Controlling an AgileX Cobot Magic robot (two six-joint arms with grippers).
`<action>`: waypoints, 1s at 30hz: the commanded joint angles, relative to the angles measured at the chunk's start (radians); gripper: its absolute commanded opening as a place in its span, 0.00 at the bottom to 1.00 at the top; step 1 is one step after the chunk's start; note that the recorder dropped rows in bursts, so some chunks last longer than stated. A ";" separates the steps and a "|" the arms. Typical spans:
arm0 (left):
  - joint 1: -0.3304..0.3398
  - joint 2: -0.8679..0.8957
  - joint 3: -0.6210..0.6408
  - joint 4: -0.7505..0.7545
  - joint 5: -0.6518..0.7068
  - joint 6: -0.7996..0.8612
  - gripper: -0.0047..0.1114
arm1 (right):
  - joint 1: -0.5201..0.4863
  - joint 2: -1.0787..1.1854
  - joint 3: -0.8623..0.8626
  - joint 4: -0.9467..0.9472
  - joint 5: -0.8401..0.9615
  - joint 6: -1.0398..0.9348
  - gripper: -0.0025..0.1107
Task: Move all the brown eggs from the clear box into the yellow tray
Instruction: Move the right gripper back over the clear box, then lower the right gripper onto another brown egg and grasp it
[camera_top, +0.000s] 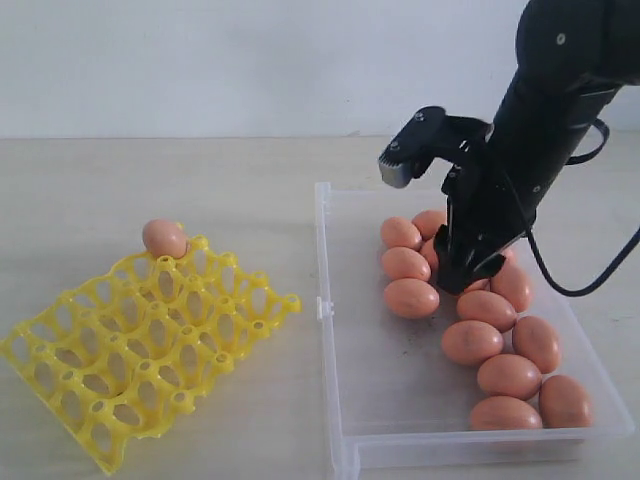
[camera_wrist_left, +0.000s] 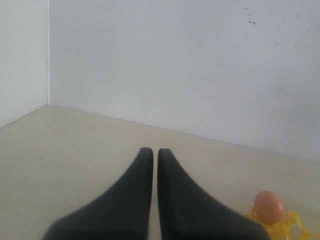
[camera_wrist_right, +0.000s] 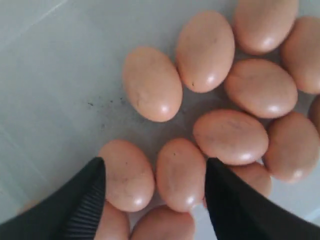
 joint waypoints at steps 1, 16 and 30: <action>0.002 -0.002 -0.001 -0.009 -0.011 -0.009 0.07 | -0.001 0.022 -0.009 0.015 -0.092 -0.204 0.52; 0.002 -0.002 -0.001 -0.009 -0.010 -0.009 0.07 | -0.001 0.121 -0.007 0.165 -0.091 -0.530 0.52; 0.002 -0.002 -0.001 -0.009 -0.012 -0.009 0.07 | -0.001 0.150 -0.007 0.204 -0.160 -0.627 0.58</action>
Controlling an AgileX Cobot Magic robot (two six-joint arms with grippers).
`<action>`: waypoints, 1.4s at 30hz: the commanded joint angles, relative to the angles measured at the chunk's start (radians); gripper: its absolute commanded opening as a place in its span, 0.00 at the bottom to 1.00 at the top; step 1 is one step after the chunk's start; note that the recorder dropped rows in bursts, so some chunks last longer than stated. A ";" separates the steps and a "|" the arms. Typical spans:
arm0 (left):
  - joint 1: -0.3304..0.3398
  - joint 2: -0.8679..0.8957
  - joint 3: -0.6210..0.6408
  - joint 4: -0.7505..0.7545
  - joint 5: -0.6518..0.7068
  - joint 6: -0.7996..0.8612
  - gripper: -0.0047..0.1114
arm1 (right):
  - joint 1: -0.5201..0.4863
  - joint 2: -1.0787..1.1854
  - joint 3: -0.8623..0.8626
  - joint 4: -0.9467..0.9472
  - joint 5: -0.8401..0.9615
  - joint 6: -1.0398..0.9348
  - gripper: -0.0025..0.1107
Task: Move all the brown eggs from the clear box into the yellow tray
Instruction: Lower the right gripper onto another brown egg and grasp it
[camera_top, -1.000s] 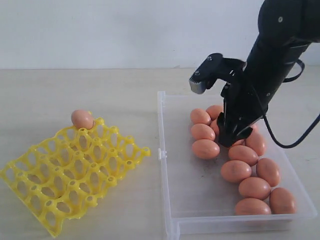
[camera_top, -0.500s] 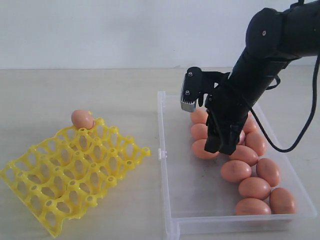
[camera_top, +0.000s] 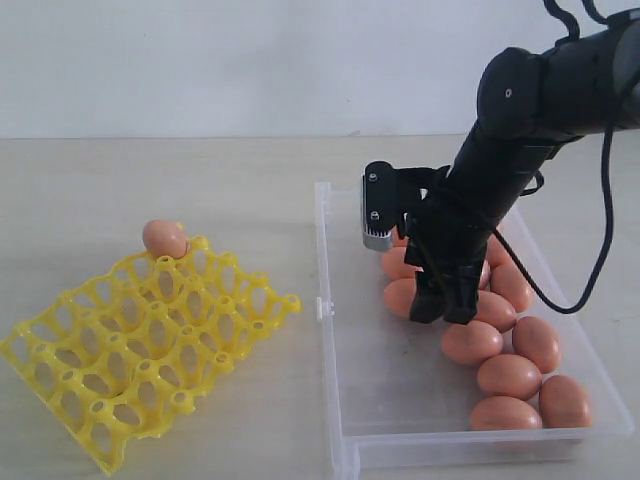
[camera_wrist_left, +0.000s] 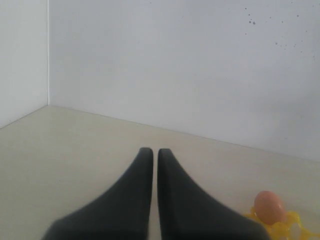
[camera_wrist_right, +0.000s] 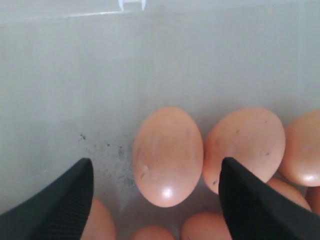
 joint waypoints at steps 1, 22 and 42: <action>0.002 -0.002 -0.001 -0.009 -0.012 -0.009 0.07 | -0.001 0.000 -0.003 0.029 -0.029 -0.012 0.58; 0.002 -0.002 -0.001 -0.009 -0.012 -0.009 0.07 | -0.001 0.080 -0.003 0.025 -0.087 0.026 0.58; 0.002 -0.002 -0.001 -0.009 -0.012 -0.009 0.07 | -0.001 0.080 -0.003 0.010 -0.139 0.144 0.02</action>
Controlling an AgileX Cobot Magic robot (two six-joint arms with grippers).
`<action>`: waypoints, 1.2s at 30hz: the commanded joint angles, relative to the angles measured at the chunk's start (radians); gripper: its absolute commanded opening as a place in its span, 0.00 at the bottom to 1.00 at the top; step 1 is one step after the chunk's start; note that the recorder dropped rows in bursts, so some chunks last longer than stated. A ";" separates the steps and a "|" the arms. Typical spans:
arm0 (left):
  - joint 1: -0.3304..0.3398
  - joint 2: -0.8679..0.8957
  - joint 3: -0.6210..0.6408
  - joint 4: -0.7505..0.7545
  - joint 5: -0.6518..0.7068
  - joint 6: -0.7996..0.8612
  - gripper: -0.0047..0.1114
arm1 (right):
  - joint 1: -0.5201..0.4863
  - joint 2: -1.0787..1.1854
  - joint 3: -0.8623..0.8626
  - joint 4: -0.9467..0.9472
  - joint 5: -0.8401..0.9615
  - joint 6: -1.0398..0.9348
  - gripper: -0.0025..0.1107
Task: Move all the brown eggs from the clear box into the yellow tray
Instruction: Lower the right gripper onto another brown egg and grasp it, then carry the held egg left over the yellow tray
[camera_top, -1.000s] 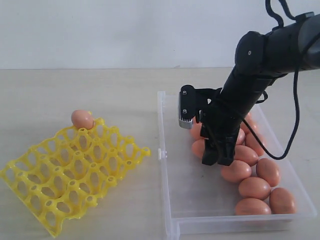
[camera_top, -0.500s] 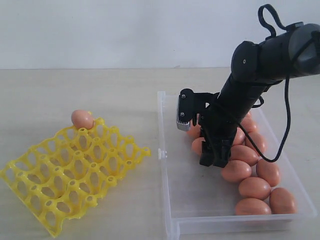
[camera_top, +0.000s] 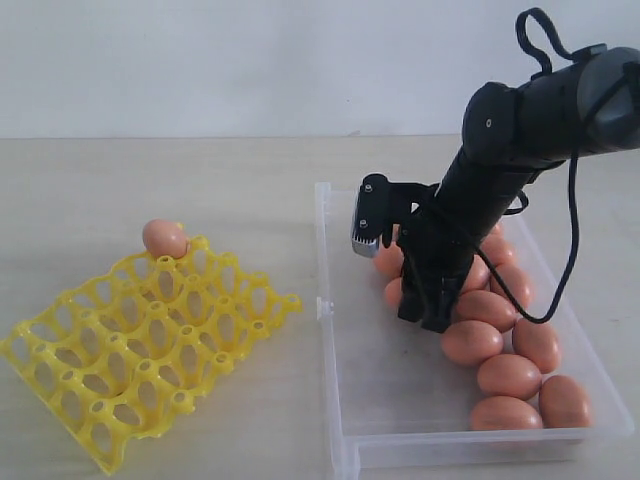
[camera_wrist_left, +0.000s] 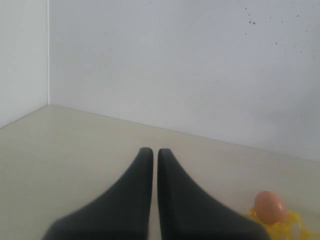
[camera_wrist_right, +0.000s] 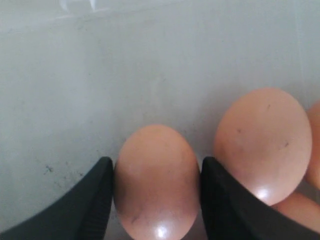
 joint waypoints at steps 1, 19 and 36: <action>0.002 -0.002 -0.001 -0.009 -0.012 -0.009 0.07 | -0.001 -0.001 -0.003 0.001 -0.070 0.080 0.02; 0.002 -0.002 -0.001 -0.009 -0.012 -0.009 0.07 | 0.001 -0.003 0.245 -0.007 -0.995 0.924 0.02; 0.002 -0.002 -0.001 -0.009 -0.012 -0.009 0.07 | 0.001 0.021 0.474 -0.758 -1.918 1.569 0.02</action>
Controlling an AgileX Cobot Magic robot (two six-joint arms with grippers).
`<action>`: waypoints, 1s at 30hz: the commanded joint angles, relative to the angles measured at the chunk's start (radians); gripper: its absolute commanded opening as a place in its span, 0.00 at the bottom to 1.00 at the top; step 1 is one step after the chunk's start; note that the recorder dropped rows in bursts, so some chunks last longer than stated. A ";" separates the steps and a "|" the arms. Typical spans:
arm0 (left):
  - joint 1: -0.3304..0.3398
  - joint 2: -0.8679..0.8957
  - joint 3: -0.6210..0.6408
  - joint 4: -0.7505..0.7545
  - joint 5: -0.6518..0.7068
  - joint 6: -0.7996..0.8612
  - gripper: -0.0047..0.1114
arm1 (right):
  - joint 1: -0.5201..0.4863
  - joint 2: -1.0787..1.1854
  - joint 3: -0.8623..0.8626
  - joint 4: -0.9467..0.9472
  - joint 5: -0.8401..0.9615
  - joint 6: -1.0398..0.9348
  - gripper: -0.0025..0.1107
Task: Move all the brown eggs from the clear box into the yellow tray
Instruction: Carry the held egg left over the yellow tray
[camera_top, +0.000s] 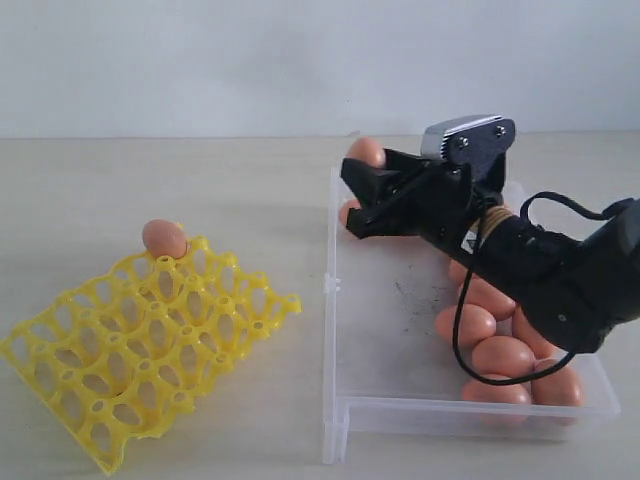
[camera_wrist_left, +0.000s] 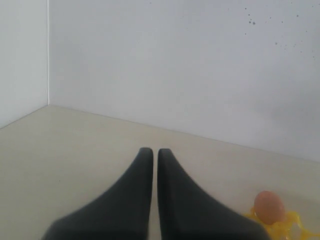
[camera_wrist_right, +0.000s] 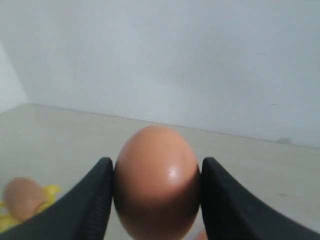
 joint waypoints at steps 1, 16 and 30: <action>0.002 -0.002 -0.001 -0.009 -0.012 -0.009 0.07 | 0.000 0.025 -0.064 -0.260 -0.035 0.108 0.02; 0.002 -0.002 -0.001 -0.009 -0.012 -0.009 0.07 | 0.068 0.304 -0.433 -0.566 -0.035 0.475 0.02; 0.002 -0.002 -0.001 -0.009 -0.012 -0.009 0.07 | 0.183 0.333 -0.611 -0.601 0.338 0.536 0.02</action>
